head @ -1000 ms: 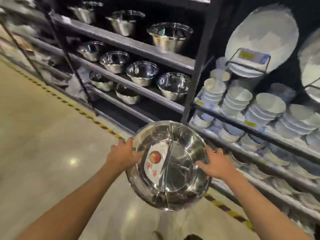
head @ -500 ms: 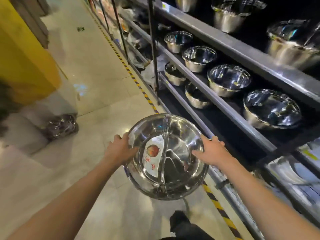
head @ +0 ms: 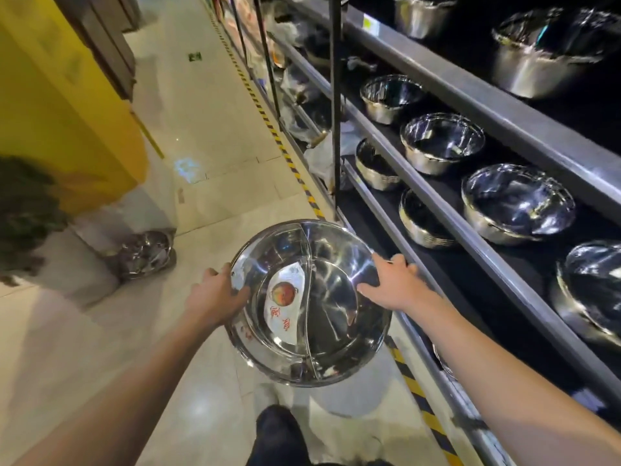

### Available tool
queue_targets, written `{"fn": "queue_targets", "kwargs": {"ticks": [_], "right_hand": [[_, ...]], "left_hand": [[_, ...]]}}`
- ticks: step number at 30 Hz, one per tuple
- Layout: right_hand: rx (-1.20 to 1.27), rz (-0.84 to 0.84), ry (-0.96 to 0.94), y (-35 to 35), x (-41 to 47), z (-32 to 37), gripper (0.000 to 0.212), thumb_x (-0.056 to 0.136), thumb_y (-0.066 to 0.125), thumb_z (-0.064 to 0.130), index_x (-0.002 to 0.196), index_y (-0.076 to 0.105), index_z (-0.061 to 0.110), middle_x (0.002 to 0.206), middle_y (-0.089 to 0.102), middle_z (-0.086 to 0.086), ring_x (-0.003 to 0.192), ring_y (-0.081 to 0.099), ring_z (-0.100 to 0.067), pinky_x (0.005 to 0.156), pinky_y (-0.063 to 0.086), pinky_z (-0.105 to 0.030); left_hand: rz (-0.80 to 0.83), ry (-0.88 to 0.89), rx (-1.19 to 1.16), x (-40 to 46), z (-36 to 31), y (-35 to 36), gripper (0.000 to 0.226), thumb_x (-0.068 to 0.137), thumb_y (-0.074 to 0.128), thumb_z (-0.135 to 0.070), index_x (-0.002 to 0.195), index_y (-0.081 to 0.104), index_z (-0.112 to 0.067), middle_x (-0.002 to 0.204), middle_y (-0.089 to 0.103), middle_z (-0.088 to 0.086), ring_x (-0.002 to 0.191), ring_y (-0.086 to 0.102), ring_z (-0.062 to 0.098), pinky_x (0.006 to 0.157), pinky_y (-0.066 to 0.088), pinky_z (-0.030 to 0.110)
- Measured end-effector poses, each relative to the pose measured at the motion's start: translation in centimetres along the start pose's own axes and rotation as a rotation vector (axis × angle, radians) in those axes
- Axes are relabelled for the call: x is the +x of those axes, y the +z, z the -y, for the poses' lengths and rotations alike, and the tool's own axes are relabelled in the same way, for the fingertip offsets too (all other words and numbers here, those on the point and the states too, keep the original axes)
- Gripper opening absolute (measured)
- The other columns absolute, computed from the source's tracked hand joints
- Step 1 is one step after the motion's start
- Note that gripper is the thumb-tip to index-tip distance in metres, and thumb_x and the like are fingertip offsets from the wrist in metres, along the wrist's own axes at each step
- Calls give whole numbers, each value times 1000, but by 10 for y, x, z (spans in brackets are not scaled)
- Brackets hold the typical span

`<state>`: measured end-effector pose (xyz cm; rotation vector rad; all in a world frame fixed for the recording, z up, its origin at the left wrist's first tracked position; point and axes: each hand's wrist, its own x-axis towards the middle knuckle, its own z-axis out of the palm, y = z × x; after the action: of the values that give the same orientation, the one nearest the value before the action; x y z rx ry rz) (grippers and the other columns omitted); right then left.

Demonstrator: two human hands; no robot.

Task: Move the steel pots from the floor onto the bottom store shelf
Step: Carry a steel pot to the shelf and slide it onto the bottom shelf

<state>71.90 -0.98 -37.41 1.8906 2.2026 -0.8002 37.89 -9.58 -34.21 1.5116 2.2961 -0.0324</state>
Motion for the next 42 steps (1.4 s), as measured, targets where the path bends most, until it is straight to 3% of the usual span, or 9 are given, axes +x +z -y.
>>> {"fn": "queue_targets", "kwargs": {"ticks": [4, 10, 21, 25, 27, 29, 31, 34, 42], "right_hand": [[35, 6, 51, -7, 47, 30, 85, 81, 53, 67, 152, 20, 33, 137, 30, -16, 125, 31, -47, 86, 42, -49], [60, -18, 190, -23, 100, 75, 83, 84, 54, 66, 152, 24, 30, 138, 33, -19, 127, 37, -49, 102, 41, -49], [259, -39, 512, -17, 127, 52, 100, 78, 48, 74, 157, 3, 33, 143, 37, -20, 134, 29, -48, 104, 36, -55], [423, -107, 618, -10, 130, 28, 88, 63, 50, 79, 141, 14, 59, 127, 40, -12, 124, 36, -48, 97, 36, -56], [403, -208, 589, -6, 130, 19, 75, 65, 48, 77, 134, 35, 50, 107, 51, 0, 113, 47, -45, 88, 40, -50], [370, -238, 604, 2, 132, 7, 83, 68, 41, 79, 138, 45, 34, 111, 59, -10, 109, 52, -46, 89, 42, -49], [375, -198, 670, 13, 135, -5, 94, 72, 37, 81, 151, 32, 29, 133, 51, -25, 125, 43, -46, 101, 36, -50], [439, -151, 725, 31, 135, -17, 90, 86, 48, 72, 157, 14, 28, 154, 32, -23, 143, 23, -43, 111, 24, -54], [586, -133, 926, 78, 120, -20, 85, 85, 47, 70, 155, 19, 31, 134, 49, -21, 127, 41, -45, 103, 33, -50]], "left_hand": [[16, 37, 30, 67, 13, -19, 78, 78, 42, -73, 136, 48, -21, 116, 55, 13, 93, 61, 32, 80, 56, 42], [57, 181, 26, 185, 20, -53, 72, 86, 51, -63, 142, 46, -18, 115, 59, 18, 103, 61, 37, 91, 52, 46], [242, 474, 200, 310, -78, -77, 65, 87, 49, -58, 141, 45, -22, 120, 57, 15, 114, 54, 39, 94, 49, 48], [307, 570, 278, 338, -135, -63, 68, 86, 44, -63, 142, 43, -25, 117, 56, 15, 111, 56, 38, 97, 47, 46], [324, 633, 308, 349, -162, -55, 63, 90, 43, -59, 143, 41, -25, 116, 58, 14, 114, 54, 36, 98, 45, 46], [337, 679, 346, 359, -185, -47, 60, 92, 46, -54, 144, 40, -26, 117, 59, 14, 116, 52, 35, 98, 45, 45], [348, 707, 368, 366, -206, -40, 60, 90, 48, -55, 144, 40, -30, 119, 58, 13, 117, 52, 36, 99, 45, 46], [387, 748, 420, 370, -228, -27, 61, 88, 50, -55, 144, 40, -33, 128, 54, 13, 120, 51, 40, 101, 45, 49], [514, 821, 523, 377, -265, 21, 59, 87, 51, -48, 144, 37, -41, 141, 43, 9, 128, 46, 41, 102, 44, 51]]}}
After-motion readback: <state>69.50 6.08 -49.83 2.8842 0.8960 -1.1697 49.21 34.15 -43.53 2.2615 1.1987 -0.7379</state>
